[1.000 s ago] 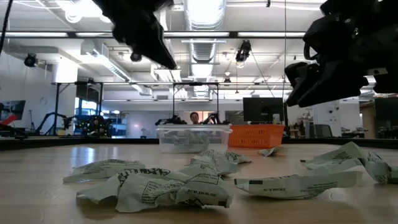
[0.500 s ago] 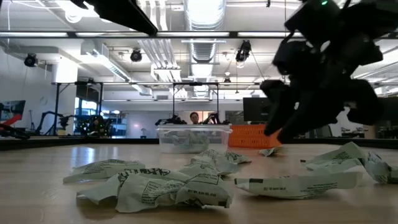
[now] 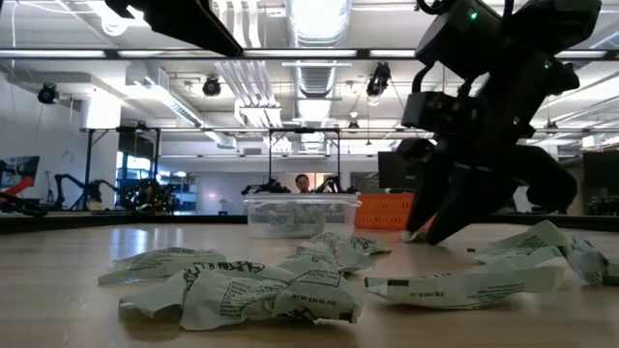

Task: Pick and place items into bin
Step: Put the stevia packet into the transparent bin

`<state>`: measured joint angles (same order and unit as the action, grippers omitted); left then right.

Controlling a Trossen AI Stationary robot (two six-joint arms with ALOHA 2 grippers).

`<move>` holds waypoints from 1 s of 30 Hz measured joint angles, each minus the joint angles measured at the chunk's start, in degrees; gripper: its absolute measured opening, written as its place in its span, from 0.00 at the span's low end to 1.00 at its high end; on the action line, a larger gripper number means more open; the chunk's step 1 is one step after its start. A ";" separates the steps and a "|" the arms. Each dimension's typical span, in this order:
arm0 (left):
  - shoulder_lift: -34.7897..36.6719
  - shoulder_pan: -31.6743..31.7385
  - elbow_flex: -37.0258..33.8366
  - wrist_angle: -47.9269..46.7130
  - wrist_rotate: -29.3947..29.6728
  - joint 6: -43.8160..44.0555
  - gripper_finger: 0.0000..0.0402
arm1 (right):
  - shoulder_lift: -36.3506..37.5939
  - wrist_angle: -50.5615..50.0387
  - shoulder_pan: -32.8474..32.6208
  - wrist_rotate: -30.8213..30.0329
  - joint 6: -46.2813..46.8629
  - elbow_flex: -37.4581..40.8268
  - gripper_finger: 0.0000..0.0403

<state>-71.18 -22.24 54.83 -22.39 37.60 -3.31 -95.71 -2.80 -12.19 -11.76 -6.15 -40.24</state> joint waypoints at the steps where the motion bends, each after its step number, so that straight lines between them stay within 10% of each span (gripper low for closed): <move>1: 0.00 -0.02 0.00 0.00 0.00 0.00 0.28 | -0.01 -0.12 0.01 -0.03 0.10 0.01 0.38; 18: 0.00 0.00 0.00 0.03 -0.02 0.09 0.28 | -0.01 -1.97 0.02 -3.64 -1.11 0.16 0.04; 30: 0.00 -0.01 0.00 0.10 -0.04 0.09 0.28 | 1.71 -3.66 -0.29 -4.58 -2.00 0.36 0.02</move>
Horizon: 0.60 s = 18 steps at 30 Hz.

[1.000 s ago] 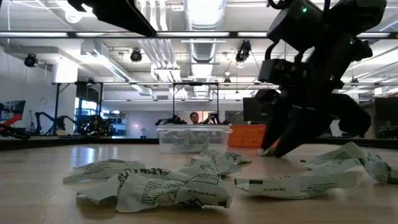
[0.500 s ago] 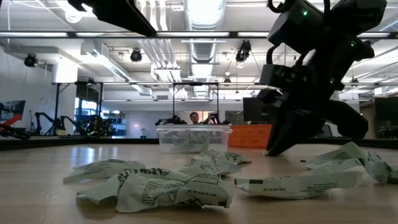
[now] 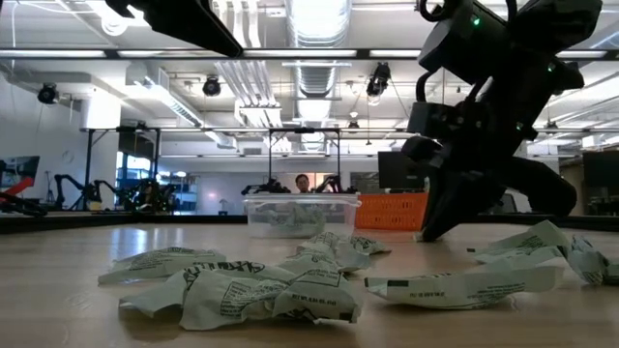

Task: Pick and place items into bin
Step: Put the stevia packet into the transparent bin

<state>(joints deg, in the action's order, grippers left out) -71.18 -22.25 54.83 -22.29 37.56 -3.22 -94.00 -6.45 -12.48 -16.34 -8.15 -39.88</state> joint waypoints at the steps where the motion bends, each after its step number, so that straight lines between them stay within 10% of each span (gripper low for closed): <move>1: -0.02 -0.01 0.00 0.08 0.00 -0.02 0.28 | 0.79 -0.28 -0.05 -0.81 -0.02 0.02 0.02; 18: -0.02 -0.01 -0.22 0.82 -0.01 1.38 0.28 | 9.85 19.05 3.72 -4.48 -12.43 -0.20 0.02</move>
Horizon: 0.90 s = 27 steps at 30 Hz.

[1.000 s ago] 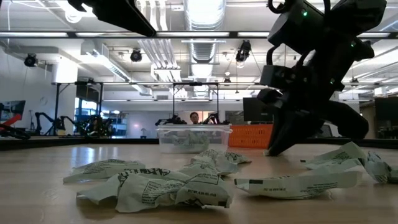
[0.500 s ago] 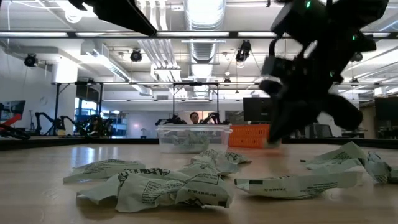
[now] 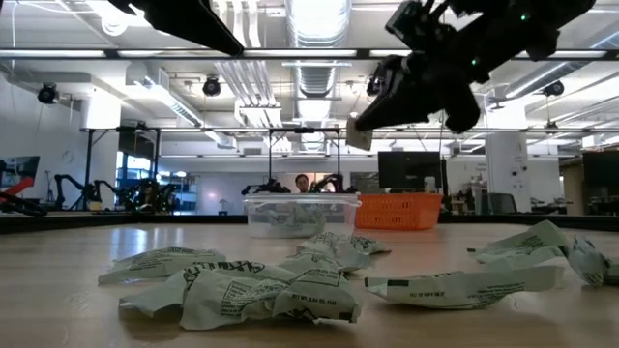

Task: Pick and place items into bin
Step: Put the stevia packet into the transparent bin

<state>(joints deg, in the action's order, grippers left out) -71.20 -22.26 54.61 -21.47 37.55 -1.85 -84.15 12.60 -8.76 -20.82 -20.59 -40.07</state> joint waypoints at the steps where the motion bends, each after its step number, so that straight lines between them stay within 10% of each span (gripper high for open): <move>1: 0.00 0.01 -0.09 0.07 0.01 0.02 0.28 | -0.42 0.00 0.49 0.08 -0.01 -0.10 0.02; 27: 0.00 0.02 -0.55 0.04 0.00 0.00 0.28 | -11.60 8.63 9.21 15.35 1.54 -4.33 0.02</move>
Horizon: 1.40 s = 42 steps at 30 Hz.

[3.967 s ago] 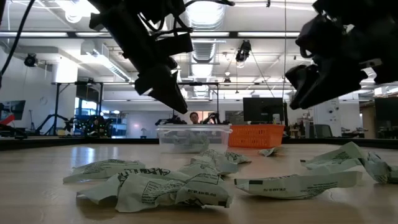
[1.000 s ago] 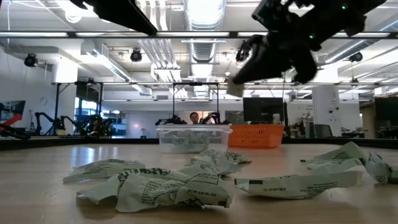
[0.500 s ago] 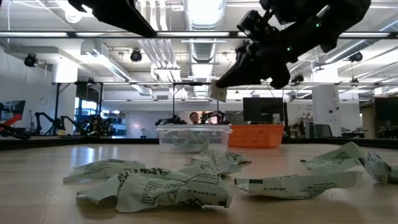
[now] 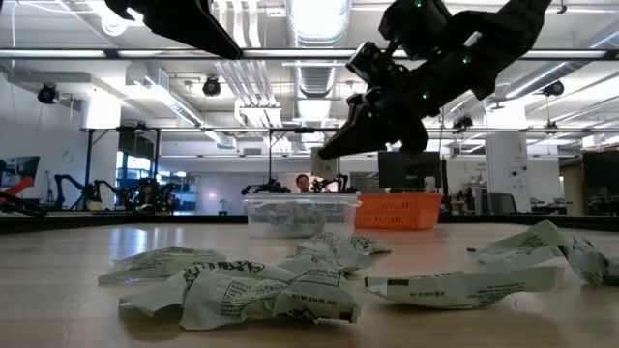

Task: Pick and place items into bin
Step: Put the stevia packet into the transparent bin

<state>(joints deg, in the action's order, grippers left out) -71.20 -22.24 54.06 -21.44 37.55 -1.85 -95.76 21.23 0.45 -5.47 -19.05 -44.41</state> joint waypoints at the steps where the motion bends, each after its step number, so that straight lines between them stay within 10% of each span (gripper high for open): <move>1: 0.00 -0.01 0.00 0.04 -0.01 0.00 0.28 | -0.60 -0.16 0.00 0.00 0.00 -0.22 0.02; 19: 0.00 -0.02 -0.09 -0.06 -0.38 0.59 0.28 | -0.64 -3.04 0.51 -0.04 2.21 -0.92 0.28; 26: -0.80 -0.20 -1.20 -0.08 -10.96 4.25 0.28 | 6.33 -14.00 -1.67 -0.07 0.94 -0.85 0.39; 42: -15.05 -6.57 0.93 0.89 -11.38 16.62 0.28 | 22.14 -38.24 -15.33 -0.72 19.46 0.72 0.35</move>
<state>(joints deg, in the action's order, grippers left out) -86.25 -28.81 54.99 -20.55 26.17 14.78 -73.61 -17.01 -14.88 -6.20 0.41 -43.69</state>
